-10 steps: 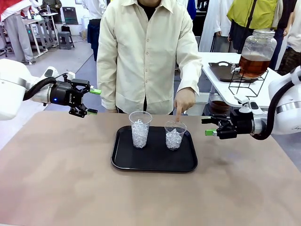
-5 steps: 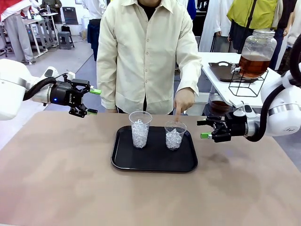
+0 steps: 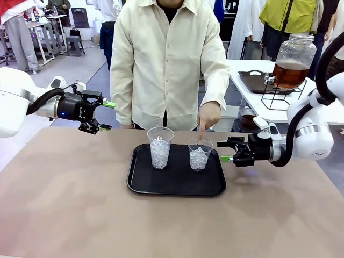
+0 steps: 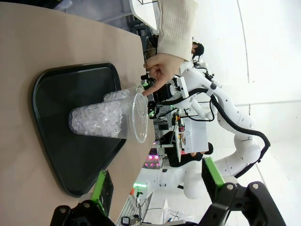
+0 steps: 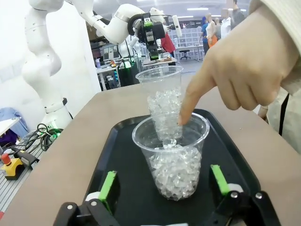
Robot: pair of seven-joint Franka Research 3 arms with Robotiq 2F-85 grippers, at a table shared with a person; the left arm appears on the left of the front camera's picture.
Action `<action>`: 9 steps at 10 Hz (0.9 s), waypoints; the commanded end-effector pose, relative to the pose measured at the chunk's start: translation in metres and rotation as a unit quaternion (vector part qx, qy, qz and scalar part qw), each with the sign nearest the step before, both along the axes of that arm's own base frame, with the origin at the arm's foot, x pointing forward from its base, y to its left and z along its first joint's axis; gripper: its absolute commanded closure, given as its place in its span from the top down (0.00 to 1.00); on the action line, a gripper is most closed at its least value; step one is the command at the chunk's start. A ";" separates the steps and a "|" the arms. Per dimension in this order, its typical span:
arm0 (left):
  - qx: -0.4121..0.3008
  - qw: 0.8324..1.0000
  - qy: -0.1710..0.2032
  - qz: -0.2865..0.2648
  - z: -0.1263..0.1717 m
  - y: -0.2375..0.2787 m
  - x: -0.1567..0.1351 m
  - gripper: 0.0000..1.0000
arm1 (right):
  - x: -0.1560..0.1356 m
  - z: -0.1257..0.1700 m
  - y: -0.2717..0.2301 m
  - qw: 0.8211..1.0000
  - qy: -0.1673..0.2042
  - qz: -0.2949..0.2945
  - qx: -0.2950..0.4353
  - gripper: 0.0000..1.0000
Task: Pour the drink into the iced cup.
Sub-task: Pick up the iced cup indicated by the human and present it to them.
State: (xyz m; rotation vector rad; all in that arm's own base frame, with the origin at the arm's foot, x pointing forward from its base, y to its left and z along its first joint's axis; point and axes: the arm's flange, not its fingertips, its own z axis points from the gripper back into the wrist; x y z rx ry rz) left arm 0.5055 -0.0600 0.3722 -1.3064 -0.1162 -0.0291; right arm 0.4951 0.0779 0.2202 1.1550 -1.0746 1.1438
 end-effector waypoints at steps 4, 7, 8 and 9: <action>0.003 1.000 -0.002 -0.001 0.001 0.000 0.000 1.00 | 0.013 -0.023 0.024 1.000 -0.009 -0.013 0.016 1.00; 0.003 1.000 -0.002 -0.001 0.001 0.000 0.000 1.00 | 0.019 -0.028 0.030 1.000 -0.003 -0.016 0.016 1.00; 0.003 1.000 -0.002 -0.001 0.001 0.000 0.000 1.00 | 0.020 -0.028 0.033 1.000 -0.002 -0.012 0.017 1.00; 0.003 1.000 -0.002 -0.001 0.001 0.000 0.000 1.00 | 0.020 -0.028 0.036 1.000 0.001 -0.006 0.019 1.00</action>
